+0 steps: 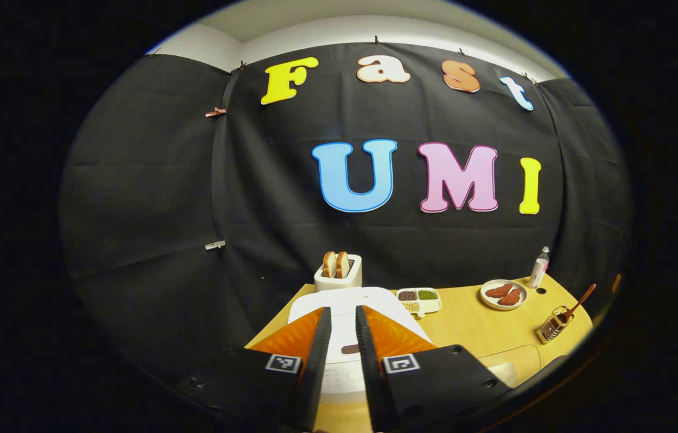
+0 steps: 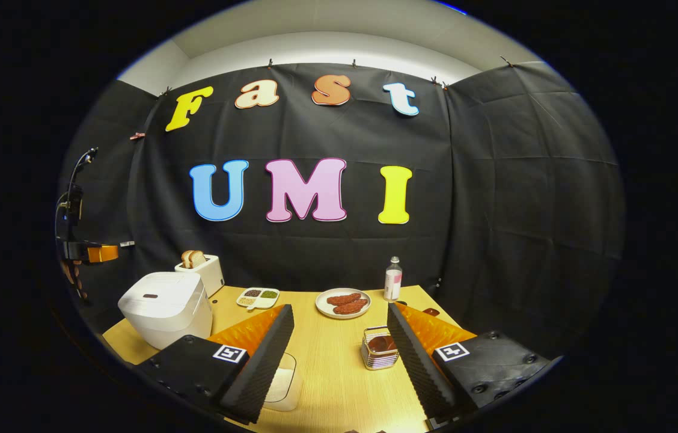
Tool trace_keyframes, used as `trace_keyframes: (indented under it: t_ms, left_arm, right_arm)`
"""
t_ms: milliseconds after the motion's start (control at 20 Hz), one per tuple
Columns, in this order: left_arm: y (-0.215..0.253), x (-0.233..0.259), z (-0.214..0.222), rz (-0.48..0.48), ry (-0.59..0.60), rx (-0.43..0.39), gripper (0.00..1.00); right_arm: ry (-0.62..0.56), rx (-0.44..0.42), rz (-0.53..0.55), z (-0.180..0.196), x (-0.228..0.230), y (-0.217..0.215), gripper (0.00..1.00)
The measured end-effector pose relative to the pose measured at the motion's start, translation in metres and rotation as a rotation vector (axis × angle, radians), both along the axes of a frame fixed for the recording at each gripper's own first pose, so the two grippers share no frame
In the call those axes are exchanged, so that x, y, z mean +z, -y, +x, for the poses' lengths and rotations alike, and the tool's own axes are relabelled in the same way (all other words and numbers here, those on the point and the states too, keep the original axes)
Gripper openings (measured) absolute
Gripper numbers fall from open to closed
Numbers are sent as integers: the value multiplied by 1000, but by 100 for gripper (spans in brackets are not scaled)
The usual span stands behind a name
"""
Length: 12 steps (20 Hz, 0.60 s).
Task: Close the left gripper, press the button to open the rice cooker; take a wooden spoon from the chopstick holder with the right hand, scoop a spoonful of rice and pour it into the rice cooker, then put the wooden spoon back into the chopstick holder.
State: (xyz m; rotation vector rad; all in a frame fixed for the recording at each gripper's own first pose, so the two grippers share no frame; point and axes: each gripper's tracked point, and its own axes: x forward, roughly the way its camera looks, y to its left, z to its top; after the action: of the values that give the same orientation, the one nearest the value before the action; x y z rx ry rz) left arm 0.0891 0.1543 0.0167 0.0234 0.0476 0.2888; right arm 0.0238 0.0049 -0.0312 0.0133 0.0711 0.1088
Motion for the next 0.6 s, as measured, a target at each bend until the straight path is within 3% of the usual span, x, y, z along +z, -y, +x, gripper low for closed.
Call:
trace_keyframes:
  t_ms: [50, 100, 200, 600]
  left_arm:
    - [-1, -2, 9, -4, -11, -16, 24]
    - [-3, -5, 15, -11, -22, -24, 24]
    - [-9, -12, 31, -43, -37, -38, 10]
    - [12, -75, 78, -228, -217, -169, 6]
  right_arm:
    - [-3, -9, -3, -1, -1, 3, 98]
    - [-6, -19, -6, -2, -2, 6, 98]
    - [-17, -41, -8, -4, -5, 13, 98]
    - [-49, -117, -6, -15, -14, 36, 98]
